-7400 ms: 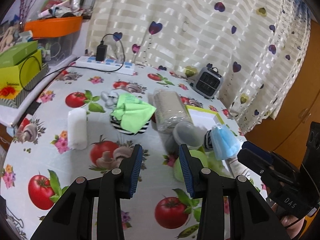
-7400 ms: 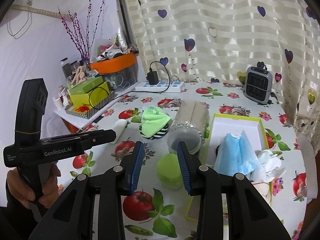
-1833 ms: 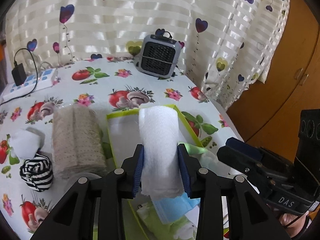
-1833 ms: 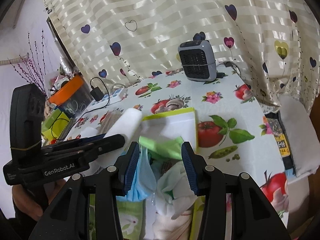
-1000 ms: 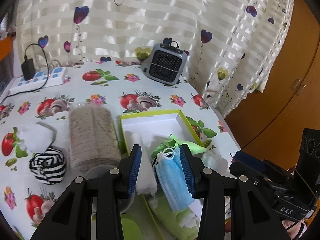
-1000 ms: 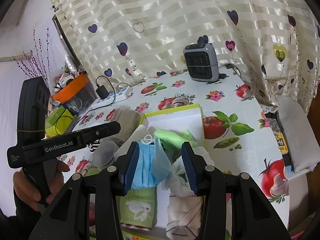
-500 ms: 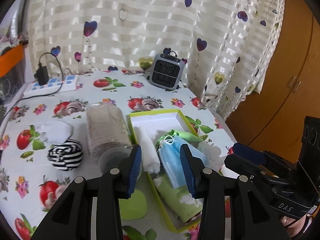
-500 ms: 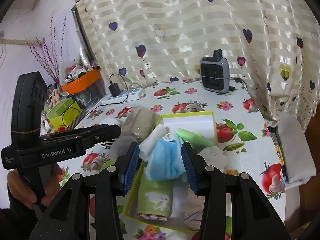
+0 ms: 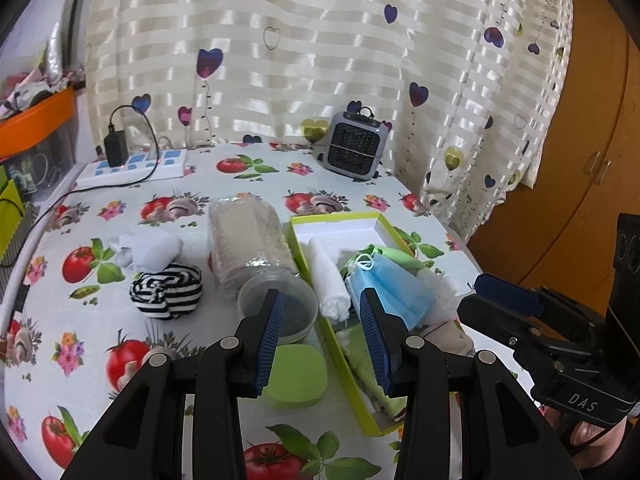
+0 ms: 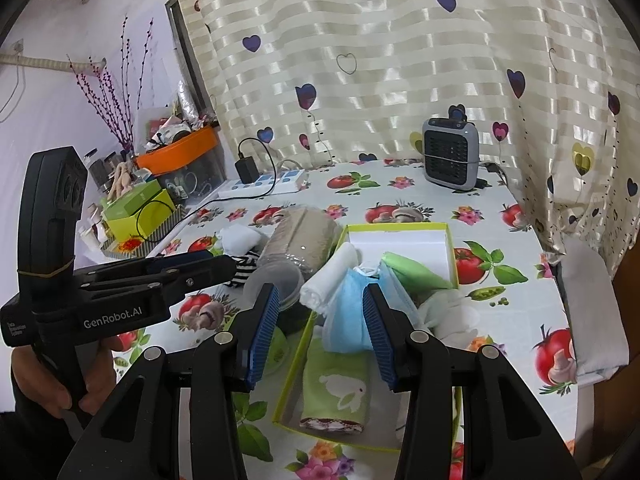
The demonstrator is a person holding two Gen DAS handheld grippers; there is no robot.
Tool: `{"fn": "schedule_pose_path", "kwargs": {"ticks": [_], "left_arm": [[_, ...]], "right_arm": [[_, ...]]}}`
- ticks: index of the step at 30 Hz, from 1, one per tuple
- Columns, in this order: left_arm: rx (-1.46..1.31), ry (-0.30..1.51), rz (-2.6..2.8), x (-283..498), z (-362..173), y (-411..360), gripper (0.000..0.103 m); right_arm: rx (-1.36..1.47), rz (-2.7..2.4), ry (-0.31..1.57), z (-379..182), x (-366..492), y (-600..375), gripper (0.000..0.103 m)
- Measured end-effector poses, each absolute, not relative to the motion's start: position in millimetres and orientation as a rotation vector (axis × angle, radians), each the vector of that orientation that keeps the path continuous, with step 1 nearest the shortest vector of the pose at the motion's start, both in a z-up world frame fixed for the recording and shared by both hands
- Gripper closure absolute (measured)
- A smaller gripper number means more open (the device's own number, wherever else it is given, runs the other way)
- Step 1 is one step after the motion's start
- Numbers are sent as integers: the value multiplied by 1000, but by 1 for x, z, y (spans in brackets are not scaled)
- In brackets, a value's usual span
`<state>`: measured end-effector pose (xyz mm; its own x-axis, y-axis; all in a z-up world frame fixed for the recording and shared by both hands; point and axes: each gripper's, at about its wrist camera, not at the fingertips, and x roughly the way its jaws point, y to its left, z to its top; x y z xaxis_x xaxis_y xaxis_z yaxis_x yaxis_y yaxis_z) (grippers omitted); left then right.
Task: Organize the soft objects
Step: 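Move both open tools back toward the striped sock and white glove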
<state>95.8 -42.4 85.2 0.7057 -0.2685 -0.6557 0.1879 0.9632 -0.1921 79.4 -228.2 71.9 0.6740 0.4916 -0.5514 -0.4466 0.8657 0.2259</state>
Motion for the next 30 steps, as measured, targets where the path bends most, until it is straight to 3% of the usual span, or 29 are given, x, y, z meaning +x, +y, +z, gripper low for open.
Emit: {"fn": "schedule_pose_path", "kwargs": {"ticks": [30], "left_arm": [[-273, 814, -49, 86, 35, 73, 64]], "right_arm": [[-39, 667, 680, 68, 83, -158, 58]]}}
